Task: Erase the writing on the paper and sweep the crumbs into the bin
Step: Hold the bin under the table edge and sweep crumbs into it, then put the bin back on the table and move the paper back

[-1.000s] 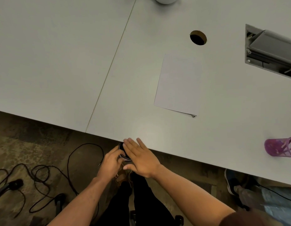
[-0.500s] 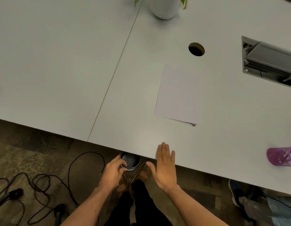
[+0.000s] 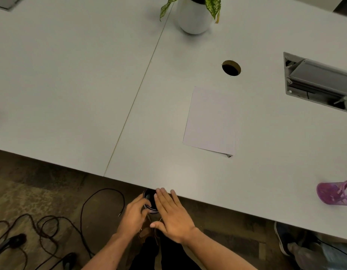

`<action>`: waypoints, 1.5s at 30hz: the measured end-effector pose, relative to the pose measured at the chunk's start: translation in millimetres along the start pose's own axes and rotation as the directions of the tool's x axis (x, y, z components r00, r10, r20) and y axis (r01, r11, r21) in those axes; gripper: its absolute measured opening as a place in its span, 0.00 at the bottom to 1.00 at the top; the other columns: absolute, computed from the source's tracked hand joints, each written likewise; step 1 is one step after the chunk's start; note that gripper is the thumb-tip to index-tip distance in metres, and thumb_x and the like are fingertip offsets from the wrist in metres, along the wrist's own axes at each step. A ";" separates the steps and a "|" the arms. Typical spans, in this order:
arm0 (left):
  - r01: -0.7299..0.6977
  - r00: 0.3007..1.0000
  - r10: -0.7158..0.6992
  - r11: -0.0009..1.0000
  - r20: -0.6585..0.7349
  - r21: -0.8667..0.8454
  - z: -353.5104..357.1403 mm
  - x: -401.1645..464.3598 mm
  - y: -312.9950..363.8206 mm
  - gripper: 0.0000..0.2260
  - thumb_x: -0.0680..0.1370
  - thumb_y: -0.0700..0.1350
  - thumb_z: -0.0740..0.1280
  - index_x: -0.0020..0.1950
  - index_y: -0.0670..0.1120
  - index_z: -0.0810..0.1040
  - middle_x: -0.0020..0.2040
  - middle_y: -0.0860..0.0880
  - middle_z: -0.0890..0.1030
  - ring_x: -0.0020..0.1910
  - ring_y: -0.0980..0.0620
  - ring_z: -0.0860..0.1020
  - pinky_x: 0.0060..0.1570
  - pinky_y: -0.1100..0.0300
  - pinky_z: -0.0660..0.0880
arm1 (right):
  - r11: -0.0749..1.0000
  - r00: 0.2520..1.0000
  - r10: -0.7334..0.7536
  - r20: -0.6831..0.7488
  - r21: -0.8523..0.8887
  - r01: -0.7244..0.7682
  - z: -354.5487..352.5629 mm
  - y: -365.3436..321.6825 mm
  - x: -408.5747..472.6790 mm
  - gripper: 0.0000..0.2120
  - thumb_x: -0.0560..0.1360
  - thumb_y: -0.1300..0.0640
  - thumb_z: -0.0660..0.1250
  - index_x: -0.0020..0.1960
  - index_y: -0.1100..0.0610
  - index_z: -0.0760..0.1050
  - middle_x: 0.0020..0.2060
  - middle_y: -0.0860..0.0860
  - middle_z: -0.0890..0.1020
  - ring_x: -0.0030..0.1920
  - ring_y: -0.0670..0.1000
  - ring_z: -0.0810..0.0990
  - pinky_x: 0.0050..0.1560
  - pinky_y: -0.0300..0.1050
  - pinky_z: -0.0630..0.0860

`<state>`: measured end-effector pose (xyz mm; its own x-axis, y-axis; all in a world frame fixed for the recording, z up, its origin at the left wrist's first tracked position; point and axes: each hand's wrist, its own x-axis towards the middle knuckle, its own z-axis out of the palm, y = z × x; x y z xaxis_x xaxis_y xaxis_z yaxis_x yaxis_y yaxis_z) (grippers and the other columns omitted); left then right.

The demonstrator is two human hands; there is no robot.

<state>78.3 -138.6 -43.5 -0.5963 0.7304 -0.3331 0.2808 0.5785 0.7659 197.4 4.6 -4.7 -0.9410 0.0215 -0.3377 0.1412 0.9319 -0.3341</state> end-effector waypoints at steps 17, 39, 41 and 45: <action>-0.067 0.992 0.066 0.998 0.108 0.001 -40.2 -68.0 -6.0 0.25 0.68 0.37 0.79 0.42 0.68 0.77 0.67 0.72 0.71 0.68 0.67 0.70 0.64 0.71 0.69 | 0.565 0.460 0.820 -0.342 0.617 -0.548 -72.5 123.0 -15.1 0.24 0.78 0.45 0.61 0.69 0.56 0.67 0.69 0.53 0.70 0.69 0.54 0.67 0.69 0.50 0.62; -0.095 0.985 0.098 0.995 -0.139 0.028 -94.3 -40.6 99.8 0.14 0.63 0.37 0.79 0.40 0.54 0.82 0.59 0.64 0.81 0.58 0.61 0.80 0.55 0.64 0.78 | 0.094 0.246 0.968 0.041 0.854 -0.512 -135.4 241.1 18.0 0.07 0.69 0.55 0.69 0.36 0.58 0.74 0.36 0.55 0.82 0.40 0.58 0.80 0.40 0.47 0.77; -0.081 0.981 0.080 0.997 -0.178 0.006 -96.2 -29.8 104.8 0.13 0.62 0.38 0.78 0.39 0.54 0.82 0.57 0.64 0.82 0.55 0.62 0.82 0.53 0.68 0.77 | 0.127 0.267 0.964 -0.014 0.903 -0.410 -146.8 227.5 13.3 0.07 0.71 0.58 0.69 0.38 0.60 0.74 0.34 0.53 0.79 0.38 0.56 0.79 0.34 0.43 0.72; -0.069 0.976 0.049 0.993 -0.213 -0.091 -100.3 -1.0 119.6 0.23 0.62 0.24 0.77 0.39 0.53 0.82 0.52 0.68 0.82 0.50 0.65 0.82 0.50 0.74 0.75 | 0.121 0.306 0.952 -0.031 0.952 -0.280 -146.4 196.0 1.5 0.05 0.74 0.57 0.69 0.44 0.59 0.75 0.38 0.54 0.80 0.37 0.56 0.81 0.36 0.45 0.78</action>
<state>37.0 -106.5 103.5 -0.7282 0.6638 -0.1708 0.2517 0.4908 0.8341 178.7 240.3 58.1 -0.1630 0.9045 -0.3942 0.5733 -0.2383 -0.7839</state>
